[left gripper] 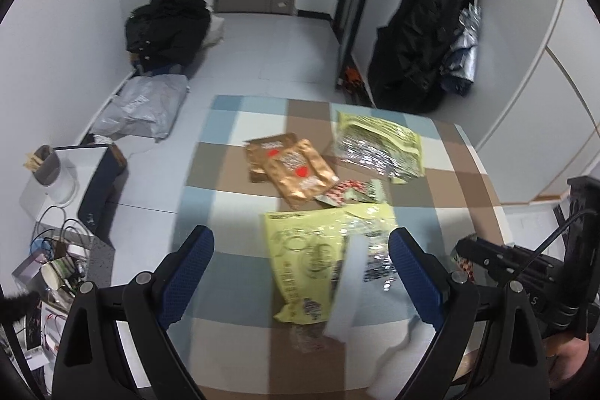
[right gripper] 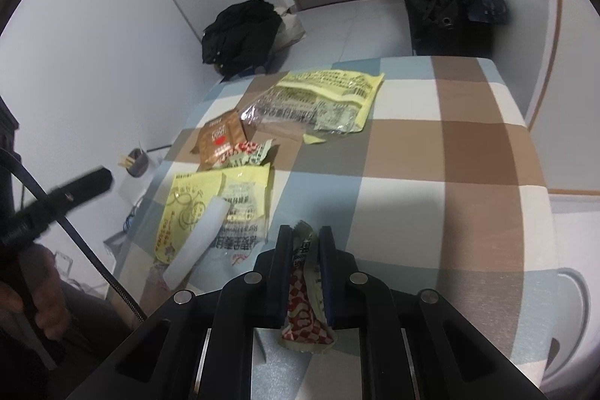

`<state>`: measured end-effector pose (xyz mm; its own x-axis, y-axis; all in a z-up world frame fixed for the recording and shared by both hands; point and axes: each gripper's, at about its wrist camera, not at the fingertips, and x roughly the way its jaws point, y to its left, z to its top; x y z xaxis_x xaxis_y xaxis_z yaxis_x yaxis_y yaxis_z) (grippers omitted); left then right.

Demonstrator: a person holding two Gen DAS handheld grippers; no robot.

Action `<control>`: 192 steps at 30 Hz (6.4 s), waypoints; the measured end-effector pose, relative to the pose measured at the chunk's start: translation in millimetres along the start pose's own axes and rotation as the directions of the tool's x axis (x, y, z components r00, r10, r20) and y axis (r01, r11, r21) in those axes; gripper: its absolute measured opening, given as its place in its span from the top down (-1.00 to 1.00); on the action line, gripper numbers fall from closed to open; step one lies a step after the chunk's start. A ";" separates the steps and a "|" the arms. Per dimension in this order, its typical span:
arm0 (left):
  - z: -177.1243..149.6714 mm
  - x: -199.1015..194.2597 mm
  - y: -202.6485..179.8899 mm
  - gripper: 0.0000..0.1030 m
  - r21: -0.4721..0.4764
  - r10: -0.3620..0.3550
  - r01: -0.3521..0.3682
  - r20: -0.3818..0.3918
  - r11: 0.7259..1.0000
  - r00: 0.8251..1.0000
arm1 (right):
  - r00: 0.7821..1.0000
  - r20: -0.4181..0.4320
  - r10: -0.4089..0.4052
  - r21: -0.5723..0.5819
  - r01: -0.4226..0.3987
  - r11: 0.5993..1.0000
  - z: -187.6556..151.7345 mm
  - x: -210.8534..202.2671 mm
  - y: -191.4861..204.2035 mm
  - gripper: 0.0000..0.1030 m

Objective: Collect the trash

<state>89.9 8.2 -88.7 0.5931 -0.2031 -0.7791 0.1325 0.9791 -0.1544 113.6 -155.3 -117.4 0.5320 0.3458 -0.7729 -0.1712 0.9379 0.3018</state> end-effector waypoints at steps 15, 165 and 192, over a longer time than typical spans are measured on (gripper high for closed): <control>2.9 49.2 -52.1 -0.57 0.141 -0.006 0.030 -0.167 0.990 0.986 | 0.999 0.028 -0.030 0.075 0.028 0.997 5.7 -12.9 -40.8 0.75; 2.8 91.5 -390.9 0.90 0.357 -0.404 0.575 -0.449 0.736 0.797 | 0.928 0.158 -0.336 0.519 0.211 0.828 -84.6 -221.0 -345.9 0.76; -38.5 184.2 -421.7 0.90 0.264 -0.287 0.588 -0.678 0.764 0.677 | 0.979 -0.130 -0.155 0.631 0.203 0.749 -157.6 -94.3 -393.4 0.70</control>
<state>112.7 -441.6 -190.6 -0.1750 -0.4104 -0.8950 0.6600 0.6256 -0.4159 0.0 -552.4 -251.1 0.4395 0.1969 -0.8764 0.5029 0.7545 0.4216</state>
